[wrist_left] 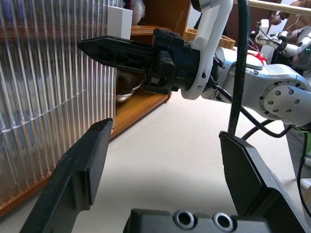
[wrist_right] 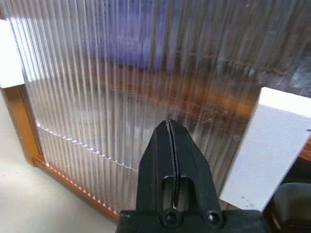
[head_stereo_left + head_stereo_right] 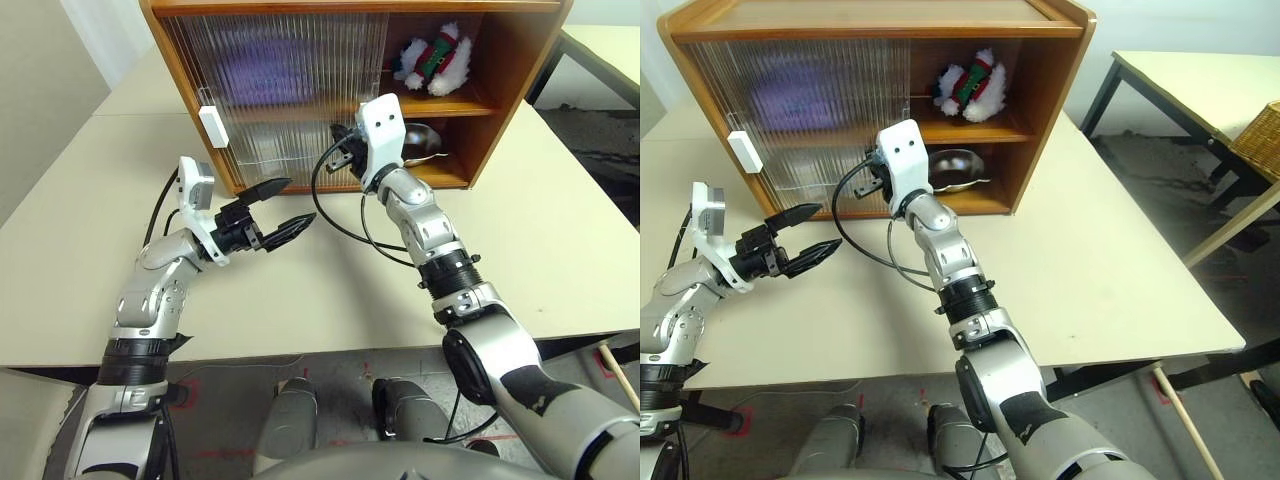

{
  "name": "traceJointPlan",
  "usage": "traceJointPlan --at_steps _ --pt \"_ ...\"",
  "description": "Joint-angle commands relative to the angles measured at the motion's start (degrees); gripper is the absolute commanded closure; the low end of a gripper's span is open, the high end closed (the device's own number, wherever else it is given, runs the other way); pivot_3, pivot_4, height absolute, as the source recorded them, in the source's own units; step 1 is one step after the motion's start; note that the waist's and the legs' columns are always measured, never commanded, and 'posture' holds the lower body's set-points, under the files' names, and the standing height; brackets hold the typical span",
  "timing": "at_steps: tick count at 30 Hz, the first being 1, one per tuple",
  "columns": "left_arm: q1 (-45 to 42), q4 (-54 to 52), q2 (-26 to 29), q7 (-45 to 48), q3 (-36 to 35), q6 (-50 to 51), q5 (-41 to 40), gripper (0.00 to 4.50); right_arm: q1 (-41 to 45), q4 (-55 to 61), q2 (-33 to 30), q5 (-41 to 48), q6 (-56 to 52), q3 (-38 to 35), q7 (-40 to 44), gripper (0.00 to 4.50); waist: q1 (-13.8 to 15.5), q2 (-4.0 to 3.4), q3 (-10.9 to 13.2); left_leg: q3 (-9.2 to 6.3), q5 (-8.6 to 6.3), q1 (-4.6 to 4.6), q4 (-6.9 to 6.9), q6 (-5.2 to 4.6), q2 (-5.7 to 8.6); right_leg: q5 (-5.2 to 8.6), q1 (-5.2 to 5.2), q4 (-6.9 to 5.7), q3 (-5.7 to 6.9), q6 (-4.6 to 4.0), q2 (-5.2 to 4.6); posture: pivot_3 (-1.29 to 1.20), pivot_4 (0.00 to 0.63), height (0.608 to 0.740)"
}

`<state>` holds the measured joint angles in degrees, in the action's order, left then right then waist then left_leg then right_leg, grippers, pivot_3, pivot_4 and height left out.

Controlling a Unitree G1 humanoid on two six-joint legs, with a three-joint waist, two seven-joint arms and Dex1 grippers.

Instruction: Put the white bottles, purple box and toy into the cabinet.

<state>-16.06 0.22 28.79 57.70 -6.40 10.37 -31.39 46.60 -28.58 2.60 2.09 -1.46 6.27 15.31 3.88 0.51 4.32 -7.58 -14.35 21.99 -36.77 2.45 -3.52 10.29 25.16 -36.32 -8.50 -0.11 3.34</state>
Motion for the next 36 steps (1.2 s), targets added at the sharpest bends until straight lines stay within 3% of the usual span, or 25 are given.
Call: traceJointPlan --at_steps 1,9,36 --pt "0.1 0.7 -0.2 0.3 0.5 -0.8 1.0 0.00 -2.4 4.3 0.2 -1.2 -1.0 0.7 -1.3 4.45 0.0 0.00 0.0 -0.01 0.00 0.00 0.00 0.00 0.00 0.00 0.00 -0.01 0.01 0.00 0.00 0.15 0.087 0.740" --pt "-0.9 1.8 -0.6 0.8 0.9 -1.0 1.3 0.00 -5.8 10.7 0.5 -2.4 -4.2 0.8 -4.8 4.45 -0.2 0.00 0.0 0.00 0.00 -0.02 -0.01 0.00 -0.01 -0.01 -0.01 -0.02 0.01 0.02 0.01 0.13 0.088 0.740" --pt "-1.6 1.7 -0.6 0.7 1.1 -0.7 1.4 0.00 -6.7 10.6 -0.6 -8.8 -5.1 0.2 -18.4 4.45 -0.2 0.04 0.0 -0.01 0.01 -0.01 -0.03 -0.01 -0.01 0.10 -0.02 -0.02 0.00 0.31 -0.01 0.13 0.086 0.740"
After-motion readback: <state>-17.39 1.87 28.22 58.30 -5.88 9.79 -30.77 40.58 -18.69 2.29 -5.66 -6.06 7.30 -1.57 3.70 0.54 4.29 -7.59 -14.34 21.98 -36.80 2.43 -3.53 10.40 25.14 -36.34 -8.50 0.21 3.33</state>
